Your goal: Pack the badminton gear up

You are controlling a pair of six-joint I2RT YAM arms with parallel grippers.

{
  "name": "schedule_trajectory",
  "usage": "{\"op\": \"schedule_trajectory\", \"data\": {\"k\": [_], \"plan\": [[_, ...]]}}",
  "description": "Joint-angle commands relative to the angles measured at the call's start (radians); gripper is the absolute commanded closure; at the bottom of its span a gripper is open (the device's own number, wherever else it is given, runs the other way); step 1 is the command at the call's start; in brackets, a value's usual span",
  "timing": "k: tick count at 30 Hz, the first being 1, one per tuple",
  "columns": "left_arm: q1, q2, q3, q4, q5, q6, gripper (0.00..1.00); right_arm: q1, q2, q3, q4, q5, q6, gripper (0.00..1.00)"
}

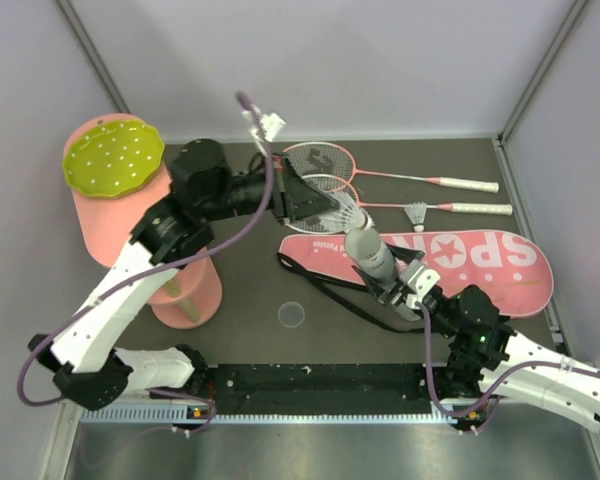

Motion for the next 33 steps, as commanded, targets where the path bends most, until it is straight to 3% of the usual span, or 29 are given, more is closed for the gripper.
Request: {"op": "schedule_trajectory", "data": {"k": [1, 13, 15, 16, 17, 22, 23, 26, 27, 31, 33], "plan": [[-0.010, 0.067, -0.064, 0.046, 0.241, -0.078, 1.00, -0.007, -0.002, 0.009, -0.083, -0.094, -0.001, 0.76], [-0.036, 0.057, -0.065, -0.096, 0.141, -0.015, 1.00, -0.005, 0.006, 0.009, -0.082, -0.126, 0.002, 0.76], [-0.064, 0.088, -0.044, -0.110, 0.132, 0.005, 0.84, -0.005, -0.001, 0.007, -0.079, -0.128, 0.004, 0.76], [-0.081, 0.097, -0.038, -0.124, 0.126, 0.012, 0.68, -0.005, -0.004, 0.007, -0.079, -0.125, 0.005, 0.76], [-0.084, 0.110, -0.030, -0.130, 0.118, 0.021, 0.59, -0.005, -0.004, 0.007, -0.079, -0.125, 0.008, 0.76], [-0.082, 0.059, -0.010, -0.110, 0.011, 0.089, 0.22, -0.005, -0.016, 0.015, -0.083, -0.071, 0.021, 0.76], [-0.084, 0.041, -0.004, -0.104, -0.013, 0.095, 0.03, -0.007, -0.019, 0.023, -0.092, -0.068, 0.025, 0.76], [-0.082, 0.006, 0.002, -0.080, -0.139, 0.129, 0.02, -0.007, -0.047, 0.064, -0.137, 0.013, 0.071, 0.77], [-0.082, -0.008, -0.010, -0.066, -0.223, 0.146, 0.03, -0.005, -0.059, 0.085, -0.174, 0.117, 0.086, 0.78], [-0.082, -0.062, -0.149, 0.034, -0.459, 0.169, 0.17, -0.005, -0.132, 0.188, -0.335, 0.349, 0.114, 0.77], [-0.082, -0.050, -0.234, 0.109, -0.506, 0.177, 0.23, -0.007, -0.166, 0.231, -0.395, 0.471, 0.133, 0.77]]}}
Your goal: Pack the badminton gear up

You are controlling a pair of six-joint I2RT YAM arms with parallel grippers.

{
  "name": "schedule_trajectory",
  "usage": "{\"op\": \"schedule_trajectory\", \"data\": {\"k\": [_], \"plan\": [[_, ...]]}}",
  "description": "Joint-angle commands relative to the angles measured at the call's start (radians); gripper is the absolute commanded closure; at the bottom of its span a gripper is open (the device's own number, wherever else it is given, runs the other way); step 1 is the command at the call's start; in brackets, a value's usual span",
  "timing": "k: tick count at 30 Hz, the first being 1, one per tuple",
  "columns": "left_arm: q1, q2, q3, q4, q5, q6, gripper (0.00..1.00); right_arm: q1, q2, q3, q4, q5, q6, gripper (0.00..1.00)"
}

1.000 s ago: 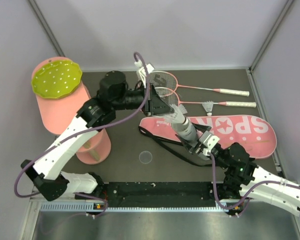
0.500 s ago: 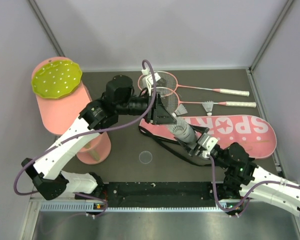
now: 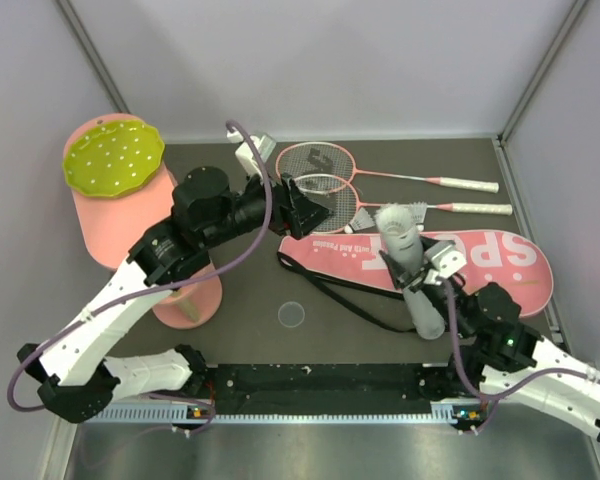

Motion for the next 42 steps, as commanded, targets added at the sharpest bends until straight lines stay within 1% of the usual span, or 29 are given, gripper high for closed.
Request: {"op": "schedule_trajectory", "data": {"k": [1, 3, 4, 5, 7, 8, 9, 10, 11, 12, 13, 14, 15, 16, 17, 18, 19, 20, 21, 22, 24, 26, 30, 33, 34, 38, 41, 42], "plan": [[-0.001, 0.009, -0.137, 0.163, -0.298, 0.045, 0.23, -0.005, -0.082, 0.133, -0.129, 0.323, 0.071, 0.76], [-0.002, 0.082, -0.144, 0.167, -0.326, 0.025, 0.20, -0.007, -0.099, 0.173, -0.164, 0.379, 0.098, 0.76], [-0.010, 0.114, -0.137, 0.160, -0.376, 0.016, 0.17, -0.007, -0.103, 0.191, -0.222, 0.395, 0.103, 0.76], [-0.016, 0.182, -0.110, 0.148, -0.403, -0.001, 0.17, -0.007, -0.105, 0.226, -0.242, 0.412, 0.118, 0.76], [-0.037, 0.254, -0.073, 0.112, -0.450, -0.032, 0.17, -0.005, -0.111, 0.259, -0.305, 0.446, 0.126, 0.76], [-0.048, 0.330, -0.029, 0.095, -0.523, -0.036, 0.16, -0.005, -0.117, 0.285, -0.324, 0.456, 0.134, 0.76], [-0.057, 0.374, 0.002, 0.076, -0.547, -0.056, 0.16, -0.005, -0.132, 0.294, -0.333, 0.463, 0.134, 0.76], [-0.071, 0.468, 0.037, 0.037, -0.561, -0.059, 0.16, -0.007, -0.142, 0.302, -0.342, 0.463, 0.129, 0.76], [-0.080, 0.522, 0.130, -0.003, -0.617, -0.082, 0.18, -0.005, -0.152, 0.303, -0.347, 0.467, 0.126, 0.76], [-0.091, 0.579, 0.190, -0.049, -0.647, -0.105, 0.18, -0.005, -0.160, 0.305, -0.351, 0.472, 0.126, 0.76], [-0.097, 0.683, 0.250, -0.130, -0.671, -0.125, 0.16, -0.007, -0.182, 0.305, -0.357, 0.470, 0.128, 0.77], [-0.106, 0.736, 0.351, -0.161, -0.743, -0.160, 0.10, -0.005, -0.188, 0.305, -0.365, 0.467, 0.129, 0.77], [-0.120, 0.785, 0.407, -0.201, -0.765, -0.176, 0.09, -0.007, -0.197, 0.305, -0.371, 0.464, 0.128, 0.77], [-0.125, 0.884, 0.469, -0.241, -0.783, -0.193, 0.07, -0.007, -0.206, 0.306, -0.374, 0.463, 0.129, 0.77], [-0.129, 0.933, 0.590, -0.314, -0.803, -0.216, 0.05, -0.005, -0.211, 0.308, -0.385, 0.463, 0.132, 0.77], [-0.139, 0.978, 0.641, -0.333, -0.852, -0.216, 0.05, -0.004, -0.215, 0.309, -0.388, 0.460, 0.132, 0.77], [-0.143, 1.053, 0.684, -0.346, -0.871, -0.211, 0.04, -0.005, -0.217, 0.314, -0.391, 0.455, 0.135, 0.77], [-0.143, 1.084, 0.752, -0.362, -0.880, -0.207, 0.04, -0.005, -0.219, 0.315, -0.397, 0.449, 0.138, 0.77], [-0.143, 1.109, 0.775, -0.366, -0.909, -0.204, 0.05, -0.007, -0.220, 0.314, -0.400, 0.444, 0.140, 0.77], [-0.145, 1.148, 0.789, -0.363, -0.924, -0.201, 0.07, -0.005, -0.222, 0.315, -0.402, 0.438, 0.141, 0.77], [-0.145, 1.178, 0.800, -0.332, -0.967, -0.167, 0.16, -0.005, -0.223, 0.315, -0.408, 0.423, 0.141, 0.77], [-0.143, 1.219, 0.812, -0.317, -0.991, -0.127, 0.16, -0.005, -0.229, 0.309, -0.408, 0.417, 0.144, 0.77], [-0.140, 1.293, 0.858, -0.301, -1.014, -0.095, 0.13, -0.005, -0.241, 0.302, -0.410, 0.406, 0.143, 0.77], [-0.137, 1.325, 0.867, -0.271, -1.004, -0.073, 0.07, -0.005, -0.245, 0.299, -0.407, 0.401, 0.143, 0.78], [-0.137, 1.339, 0.877, -0.252, -1.003, -0.064, 0.03, -0.007, -0.245, 0.297, -0.407, 0.401, 0.143, 0.78], [-0.130, 1.373, 0.912, -0.251, -1.012, -0.041, 0.02, -0.005, -0.243, 0.297, -0.408, 0.398, 0.140, 0.78], [-0.117, 1.379, 0.910, -0.274, -1.000, -0.058, 0.07, -0.007, -0.245, 0.297, -0.407, 0.398, 0.141, 0.78], [-0.111, 1.380, 0.910, -0.280, -0.998, -0.064, 0.17, -0.005, -0.245, 0.296, -0.407, 0.398, 0.141, 0.78]]}}
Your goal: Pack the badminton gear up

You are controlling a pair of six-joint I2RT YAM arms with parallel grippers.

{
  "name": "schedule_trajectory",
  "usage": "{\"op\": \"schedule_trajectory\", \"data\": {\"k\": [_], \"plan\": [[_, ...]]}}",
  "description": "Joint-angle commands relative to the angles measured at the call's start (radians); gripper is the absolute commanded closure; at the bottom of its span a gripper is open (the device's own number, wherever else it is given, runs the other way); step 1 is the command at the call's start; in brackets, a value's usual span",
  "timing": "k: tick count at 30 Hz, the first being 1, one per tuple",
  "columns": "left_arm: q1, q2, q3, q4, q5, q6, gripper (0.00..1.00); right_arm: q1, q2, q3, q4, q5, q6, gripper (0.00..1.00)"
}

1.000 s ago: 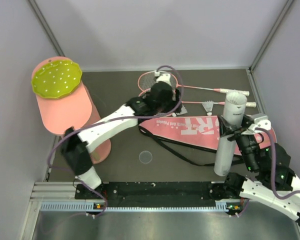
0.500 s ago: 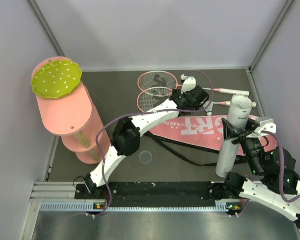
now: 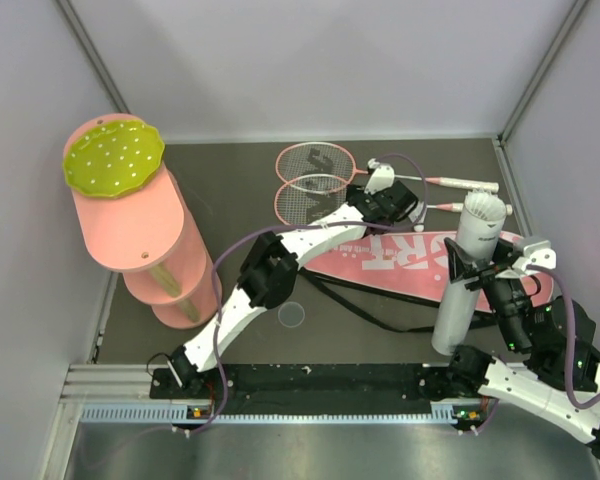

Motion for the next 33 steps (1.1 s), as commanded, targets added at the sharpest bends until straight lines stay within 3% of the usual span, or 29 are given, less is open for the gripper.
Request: {"op": "schedule_trajectory", "data": {"k": [1, 6, 12, 20, 22, 24, 29, 33], "plan": [[0.022, -0.006, 0.040, 0.007, -0.021, 0.002, 0.23, -0.006, -0.013, 0.035, 0.013, -0.013, 0.002, 0.78], [0.026, -0.009, 0.028, -0.001, 0.015, 0.002, 0.40, -0.006, -0.011, 0.030, 0.024, -0.022, 0.002, 0.78], [0.028, -0.012, 0.010, -0.001, 0.055, 0.005, 0.43, -0.006, -0.002, 0.027, 0.036, -0.035, -0.001, 0.78], [0.028, -0.047, -0.003, 0.008, 0.101, 0.031, 0.78, -0.006, 0.004, 0.021, 0.036, -0.033, 0.000, 0.78], [0.026, -0.096, -0.006, 0.007, 0.108, 0.065, 0.84, -0.005, 0.013, 0.022, 0.038, -0.033, -0.001, 0.78], [0.028, -0.173, -0.033, 0.008, 0.105, 0.086, 1.00, -0.005, 0.021, 0.021, 0.038, -0.033, 0.000, 0.78], [0.028, -0.395, -0.144, 0.022, 0.143, 0.129, 1.00, -0.005, 0.082, 0.015, 0.031, -0.105, 0.000, 0.78], [0.028, -0.675, -0.304, 0.028, 0.314, 0.108, 1.00, -0.005, 0.151, 0.016, 0.018, -0.186, -0.017, 0.78]]}}
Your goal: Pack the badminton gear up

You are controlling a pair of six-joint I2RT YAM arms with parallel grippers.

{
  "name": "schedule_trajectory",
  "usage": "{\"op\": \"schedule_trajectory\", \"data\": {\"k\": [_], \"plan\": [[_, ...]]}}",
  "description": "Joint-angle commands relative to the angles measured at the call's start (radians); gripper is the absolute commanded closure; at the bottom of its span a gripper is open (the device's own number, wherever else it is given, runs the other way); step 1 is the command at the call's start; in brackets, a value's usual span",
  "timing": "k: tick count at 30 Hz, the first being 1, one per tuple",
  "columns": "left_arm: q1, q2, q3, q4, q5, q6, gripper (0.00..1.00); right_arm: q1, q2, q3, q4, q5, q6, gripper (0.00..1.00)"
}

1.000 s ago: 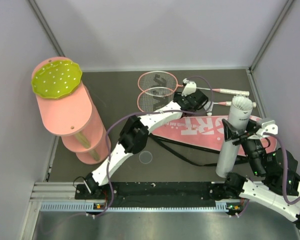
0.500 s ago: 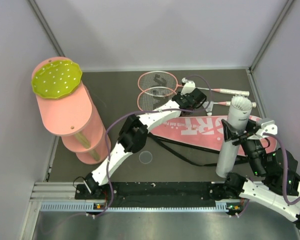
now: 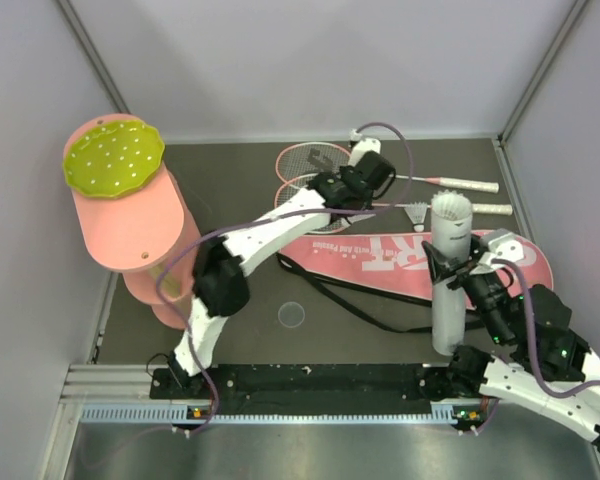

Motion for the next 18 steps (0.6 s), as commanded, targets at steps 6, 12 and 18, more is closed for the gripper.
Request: {"op": "schedule_trajectory", "data": {"k": [6, 12, 18], "plan": [[0.009, -0.771, -0.417, 0.202, 0.495, 0.046, 1.00, -0.006, 0.132, 0.003, 0.011, -0.308, -0.039, 0.78], [0.044, -1.072, -0.609, 0.330, 0.678, -0.033, 1.00, -0.005, 0.201, 0.025, 0.038, -0.664, -0.072, 0.77], [0.053, -1.229, -0.777, 0.515, 0.700, -0.162, 1.00, -0.005, 0.330, 0.055, 0.141, -0.810, -0.049, 0.79]]}}
